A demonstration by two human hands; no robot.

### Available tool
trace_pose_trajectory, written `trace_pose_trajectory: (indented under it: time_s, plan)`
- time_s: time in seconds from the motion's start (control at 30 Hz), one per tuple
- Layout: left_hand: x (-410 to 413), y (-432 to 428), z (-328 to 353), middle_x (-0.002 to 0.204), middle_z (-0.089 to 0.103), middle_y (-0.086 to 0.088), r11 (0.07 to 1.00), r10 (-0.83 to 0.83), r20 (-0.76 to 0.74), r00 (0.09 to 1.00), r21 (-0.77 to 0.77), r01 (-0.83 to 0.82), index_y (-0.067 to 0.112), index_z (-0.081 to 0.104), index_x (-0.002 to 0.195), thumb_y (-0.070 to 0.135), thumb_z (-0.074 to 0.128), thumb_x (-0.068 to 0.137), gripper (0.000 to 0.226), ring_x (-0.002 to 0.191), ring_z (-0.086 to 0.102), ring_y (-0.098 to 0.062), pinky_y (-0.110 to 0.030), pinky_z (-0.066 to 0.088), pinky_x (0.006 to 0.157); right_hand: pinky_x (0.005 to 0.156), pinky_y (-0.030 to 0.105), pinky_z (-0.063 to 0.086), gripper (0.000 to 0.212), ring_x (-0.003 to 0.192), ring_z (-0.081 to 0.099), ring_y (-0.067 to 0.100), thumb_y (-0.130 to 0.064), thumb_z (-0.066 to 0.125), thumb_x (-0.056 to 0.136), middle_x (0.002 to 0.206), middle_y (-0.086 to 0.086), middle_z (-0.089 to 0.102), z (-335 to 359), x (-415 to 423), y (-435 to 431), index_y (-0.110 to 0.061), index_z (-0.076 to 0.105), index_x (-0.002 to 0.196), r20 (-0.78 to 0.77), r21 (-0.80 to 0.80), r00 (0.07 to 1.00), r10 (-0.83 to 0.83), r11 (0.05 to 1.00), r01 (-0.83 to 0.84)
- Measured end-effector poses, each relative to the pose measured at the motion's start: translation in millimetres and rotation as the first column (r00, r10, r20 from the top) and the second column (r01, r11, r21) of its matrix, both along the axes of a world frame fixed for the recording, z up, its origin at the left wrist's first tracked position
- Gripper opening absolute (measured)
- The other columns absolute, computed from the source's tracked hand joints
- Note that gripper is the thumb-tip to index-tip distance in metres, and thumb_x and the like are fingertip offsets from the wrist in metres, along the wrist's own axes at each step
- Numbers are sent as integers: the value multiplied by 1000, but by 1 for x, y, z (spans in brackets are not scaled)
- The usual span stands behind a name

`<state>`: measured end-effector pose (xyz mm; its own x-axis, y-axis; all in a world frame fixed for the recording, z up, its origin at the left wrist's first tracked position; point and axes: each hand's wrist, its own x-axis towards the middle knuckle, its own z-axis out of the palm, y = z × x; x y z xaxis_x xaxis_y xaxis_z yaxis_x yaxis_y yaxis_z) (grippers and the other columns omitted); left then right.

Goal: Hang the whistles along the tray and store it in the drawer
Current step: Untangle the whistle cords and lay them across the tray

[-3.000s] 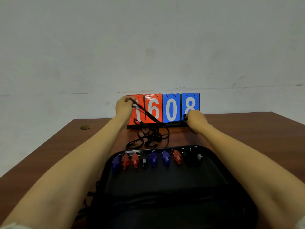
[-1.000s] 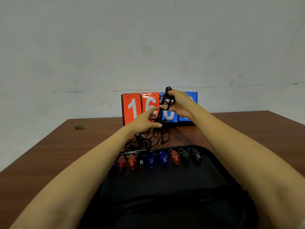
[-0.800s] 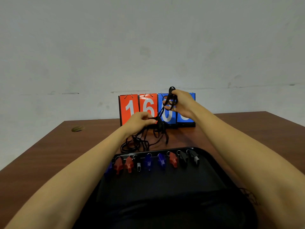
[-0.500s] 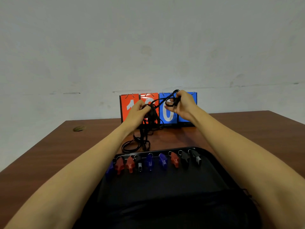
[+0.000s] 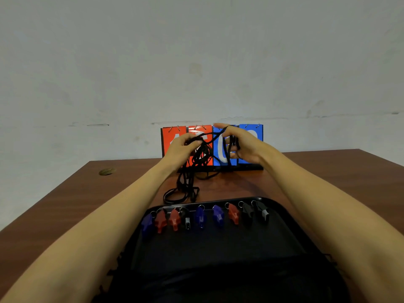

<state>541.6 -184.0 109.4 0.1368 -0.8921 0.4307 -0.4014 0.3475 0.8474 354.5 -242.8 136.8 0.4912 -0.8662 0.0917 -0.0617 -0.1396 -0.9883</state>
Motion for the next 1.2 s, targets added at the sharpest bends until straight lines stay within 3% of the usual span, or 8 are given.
trace_pose_trajectory:
  time_s: [0.1,0.2,0.43,0.6,0.7,0.77,0.87,1.2]
  plan:
    - [-4,2,3,83,61,6,999,-20,27,999,33,19,14,62,102,19,55,93,12,74,55,-7,-21,44,74,56,21,34,15,59,31,8,-37,64,86,70,-16,53,0,7,7,-32,68,100,-109,-162,993,43,985,-60]
    - [-8,3,4,82,58,5,999,-13,28,1000,44,12,11,61,104,19,56,93,15,71,52,-8,-19,43,68,54,21,29,22,54,27,9,-38,58,92,40,-21,44,0,12,10,-22,66,80,-155,-320,986,-66,947,13]
    - [-4,4,6,68,50,-3,998,25,-199,980,62,-13,14,43,79,14,57,91,18,57,46,-14,-24,38,54,39,18,22,34,45,26,9,-32,44,100,77,-1,63,1,8,2,-13,49,72,220,-34,969,114,993,-109]
    - [-4,5,4,82,61,-2,1000,8,-158,987,7,-7,12,54,96,14,62,89,10,67,58,-11,-21,48,61,42,10,28,28,43,36,2,-40,58,91,55,-14,45,-2,12,13,-13,59,85,-208,-414,974,-94,910,0]
    - [-4,7,7,89,65,3,997,-60,-98,993,-44,56,13,63,105,9,57,91,15,75,62,-8,-14,49,67,47,6,34,19,46,47,-6,-31,61,91,60,-18,49,-5,15,12,-15,64,101,-258,-456,962,-90,889,-39]
    - [-1,8,8,83,66,3,997,-68,-94,993,-39,64,14,65,100,10,60,90,12,68,60,-6,-15,47,64,52,16,31,18,53,38,8,-35,57,93,66,-7,45,-8,16,10,-21,66,98,-331,-436,941,-74,896,-83]
    - [5,9,8,69,60,6,997,-83,-111,990,-1,83,14,62,91,13,67,86,7,51,46,-8,-18,40,51,53,27,26,21,56,25,14,-38,53,95,63,0,32,-11,14,11,-23,68,90,-297,-378,954,-38,922,-81]
    - [2,11,11,57,54,5,989,-22,-29,999,147,27,13,53,83,29,71,82,24,37,29,-6,-18,24,39,47,19,29,9,52,31,10,-33,69,85,65,-5,54,-9,11,12,-26,72,89,-179,-410,983,-47,912,-31]
